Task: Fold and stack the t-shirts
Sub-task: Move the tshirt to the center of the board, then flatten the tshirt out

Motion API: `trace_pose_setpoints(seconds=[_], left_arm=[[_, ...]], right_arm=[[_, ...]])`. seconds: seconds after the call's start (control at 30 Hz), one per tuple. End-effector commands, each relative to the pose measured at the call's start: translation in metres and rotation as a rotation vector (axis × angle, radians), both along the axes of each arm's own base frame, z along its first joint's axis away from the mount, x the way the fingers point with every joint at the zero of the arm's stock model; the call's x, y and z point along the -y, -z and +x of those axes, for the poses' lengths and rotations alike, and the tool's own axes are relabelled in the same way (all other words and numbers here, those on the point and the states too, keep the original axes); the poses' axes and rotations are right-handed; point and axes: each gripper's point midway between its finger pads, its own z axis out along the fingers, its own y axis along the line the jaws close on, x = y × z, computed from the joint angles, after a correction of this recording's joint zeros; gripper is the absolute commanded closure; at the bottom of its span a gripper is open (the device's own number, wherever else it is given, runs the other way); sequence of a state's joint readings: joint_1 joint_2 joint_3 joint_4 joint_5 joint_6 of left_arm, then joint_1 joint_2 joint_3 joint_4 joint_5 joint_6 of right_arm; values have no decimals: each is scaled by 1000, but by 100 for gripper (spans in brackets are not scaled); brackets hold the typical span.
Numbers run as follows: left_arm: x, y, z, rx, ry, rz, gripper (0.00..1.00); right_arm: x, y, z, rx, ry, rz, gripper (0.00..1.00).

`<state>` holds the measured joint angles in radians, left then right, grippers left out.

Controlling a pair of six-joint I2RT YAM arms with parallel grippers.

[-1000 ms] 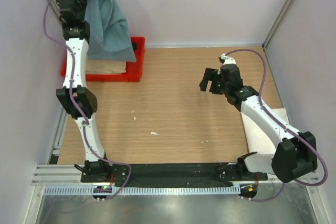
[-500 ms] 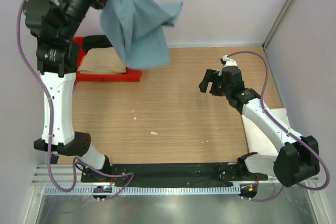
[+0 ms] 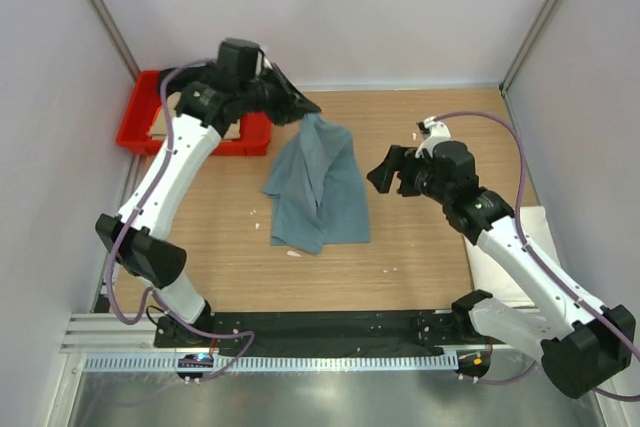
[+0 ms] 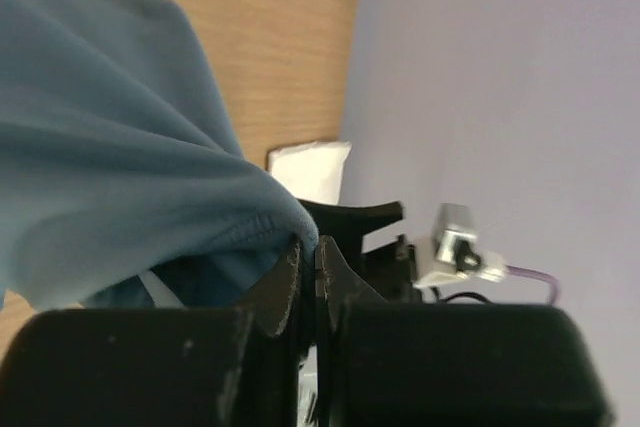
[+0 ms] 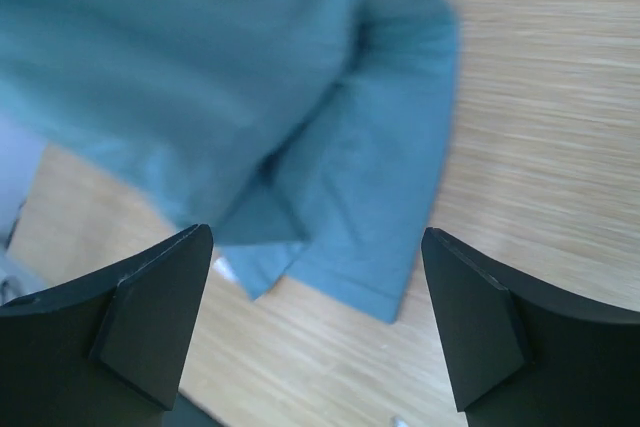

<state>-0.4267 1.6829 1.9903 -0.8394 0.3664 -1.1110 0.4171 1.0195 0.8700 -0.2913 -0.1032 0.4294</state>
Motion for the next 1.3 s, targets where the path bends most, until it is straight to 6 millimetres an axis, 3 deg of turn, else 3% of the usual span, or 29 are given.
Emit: trace_pose_setpoints(seconds=[0.0,0.03,0.07,0.1,0.27,0.37,0.53,0.8,0.9,0.93,1.0,1.1,1.13,1.17,1.23,1.27], left_arm=[[22,10,-28,15,90,-13,100],[29,16,-34,2,109,-8,100],[32,23,-35,-12,114,2,100],[34,24,-38,-15,120,6,100],[45,17,-49,-11,131,-24,100],[46,8,-53,1,137,-32,100],[41,1,-60,10,126,-43,100],[39,-12,-62,33,123,-63,100],[36,-18,-60,51,109,-55,100],[34,-19,-60,55,106,-50,100],[30,-22,-59,70,97,-41,100],[25,-27,-59,98,85,-31,100],[24,-31,-58,111,79,-28,100],[20,-30,-60,107,77,-8,100],[9,-38,-57,166,62,46,100],[3,-35,-60,165,61,87,100]], right_arm=[[-51,-32,-33,91,-253,115,7],[-57,-35,-37,122,-273,106,0],[-72,-40,-48,153,-322,105,0],[-79,-43,-47,193,-324,110,0],[-120,-27,-47,294,-357,76,9],[-117,-15,-35,342,-275,24,10],[-126,-19,-21,384,-243,29,20],[-144,-15,-4,412,-233,62,23],[-153,-18,-6,410,-267,82,57],[-155,-20,-8,408,-279,92,85],[-152,-29,-12,414,-271,119,99],[-141,-39,-11,432,-231,106,98],[-133,-54,-12,459,-207,118,99],[-124,-51,-9,438,-168,78,99],[-109,-81,-11,475,-129,69,99],[-100,-77,-15,443,-123,18,99]])
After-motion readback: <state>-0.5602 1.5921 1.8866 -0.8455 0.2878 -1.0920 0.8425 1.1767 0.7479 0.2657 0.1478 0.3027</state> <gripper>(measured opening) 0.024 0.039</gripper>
